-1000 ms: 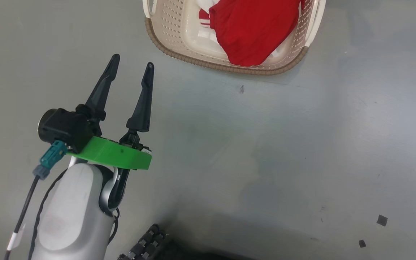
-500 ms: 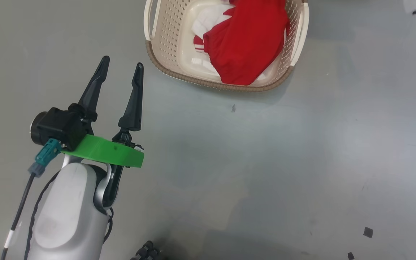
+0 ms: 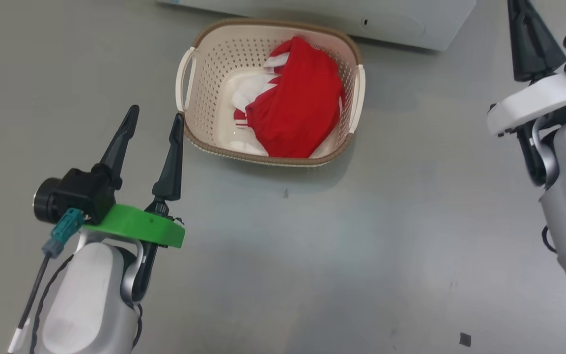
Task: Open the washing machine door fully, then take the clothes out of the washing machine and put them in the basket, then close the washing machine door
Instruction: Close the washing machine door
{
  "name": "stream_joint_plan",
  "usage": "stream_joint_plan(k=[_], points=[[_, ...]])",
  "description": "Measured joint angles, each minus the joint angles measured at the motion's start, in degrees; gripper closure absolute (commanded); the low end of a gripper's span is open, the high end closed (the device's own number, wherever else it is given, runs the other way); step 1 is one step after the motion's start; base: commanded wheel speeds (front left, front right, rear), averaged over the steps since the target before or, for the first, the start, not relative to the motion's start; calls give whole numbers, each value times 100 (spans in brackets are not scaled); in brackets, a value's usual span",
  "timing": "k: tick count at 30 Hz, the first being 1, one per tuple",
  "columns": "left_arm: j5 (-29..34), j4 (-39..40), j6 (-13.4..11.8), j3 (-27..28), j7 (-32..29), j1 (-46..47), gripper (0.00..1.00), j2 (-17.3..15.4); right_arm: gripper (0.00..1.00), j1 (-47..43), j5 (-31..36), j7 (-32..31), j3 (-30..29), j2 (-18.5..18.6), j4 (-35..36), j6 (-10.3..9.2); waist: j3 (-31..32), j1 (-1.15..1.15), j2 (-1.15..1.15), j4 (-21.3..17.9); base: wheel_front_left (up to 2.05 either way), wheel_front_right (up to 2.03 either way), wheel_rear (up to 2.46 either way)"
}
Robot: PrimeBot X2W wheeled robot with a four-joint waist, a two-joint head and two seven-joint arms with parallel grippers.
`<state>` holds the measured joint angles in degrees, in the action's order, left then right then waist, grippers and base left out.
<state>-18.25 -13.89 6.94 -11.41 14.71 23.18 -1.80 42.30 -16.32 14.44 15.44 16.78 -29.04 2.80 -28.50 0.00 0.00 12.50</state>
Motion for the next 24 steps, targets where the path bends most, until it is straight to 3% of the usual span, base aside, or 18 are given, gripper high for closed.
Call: stream_joint_plan(k=[9,24], points=[[178,-53,0,167,0,-445,0,-102,100,-1039,-201,0,-350,-245,461,-241,698,0,0,-399,0,0,0],[324,-154,0,212,0,-1209,0,-110,100,-2599,-283,0,-616,-477,1122,-355,1803,0,0,-928,0,0,0]])
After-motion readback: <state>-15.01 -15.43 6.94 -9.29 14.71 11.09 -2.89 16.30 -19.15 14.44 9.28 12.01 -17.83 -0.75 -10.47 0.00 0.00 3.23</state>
